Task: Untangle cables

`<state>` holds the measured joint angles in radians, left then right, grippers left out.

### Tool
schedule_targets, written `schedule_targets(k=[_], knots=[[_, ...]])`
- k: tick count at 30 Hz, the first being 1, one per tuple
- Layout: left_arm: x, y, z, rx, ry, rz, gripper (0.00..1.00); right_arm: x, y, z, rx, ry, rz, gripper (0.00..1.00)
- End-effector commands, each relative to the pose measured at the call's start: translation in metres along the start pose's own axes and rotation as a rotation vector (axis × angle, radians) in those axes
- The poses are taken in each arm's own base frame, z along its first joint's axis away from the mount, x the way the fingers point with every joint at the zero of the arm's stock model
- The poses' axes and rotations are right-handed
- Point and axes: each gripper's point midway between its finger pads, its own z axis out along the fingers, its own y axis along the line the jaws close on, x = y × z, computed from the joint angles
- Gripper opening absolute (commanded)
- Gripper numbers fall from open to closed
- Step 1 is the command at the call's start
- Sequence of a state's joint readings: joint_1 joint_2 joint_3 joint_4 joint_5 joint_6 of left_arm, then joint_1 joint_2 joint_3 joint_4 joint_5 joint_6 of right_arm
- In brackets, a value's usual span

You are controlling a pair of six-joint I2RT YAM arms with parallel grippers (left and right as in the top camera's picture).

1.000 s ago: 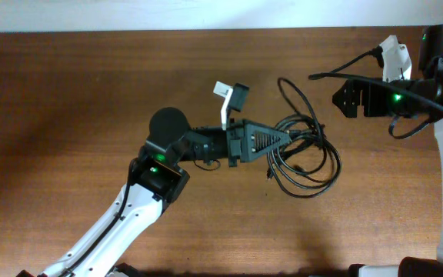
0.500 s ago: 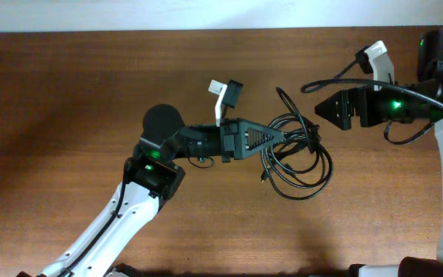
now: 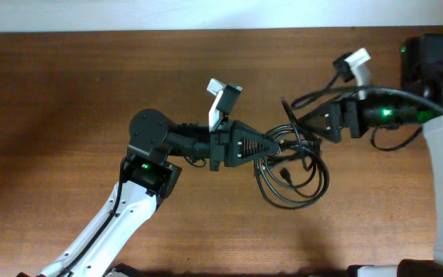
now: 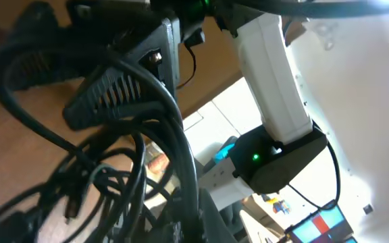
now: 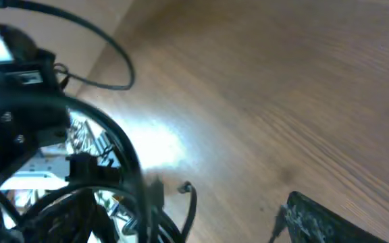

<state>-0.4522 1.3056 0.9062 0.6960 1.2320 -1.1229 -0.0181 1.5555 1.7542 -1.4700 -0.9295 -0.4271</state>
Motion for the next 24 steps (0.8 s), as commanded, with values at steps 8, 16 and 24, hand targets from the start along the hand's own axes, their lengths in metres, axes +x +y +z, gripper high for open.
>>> schedule_targets(k=[8,16,24], knots=[[-0.006,-0.002,-0.008,-0.006,-0.007,0.103,0.00,0.007,0.018,0.005,-0.063,0.037,-0.036,0.79],[-0.018,0.005,-0.012,-0.046,-0.074,0.132,0.00,0.015,0.023,0.006,-0.080,0.064,-0.035,0.44],[-0.023,0.007,-0.012,-0.060,-0.100,0.132,0.00,0.020,0.042,0.020,-0.121,0.113,-0.079,0.30]])
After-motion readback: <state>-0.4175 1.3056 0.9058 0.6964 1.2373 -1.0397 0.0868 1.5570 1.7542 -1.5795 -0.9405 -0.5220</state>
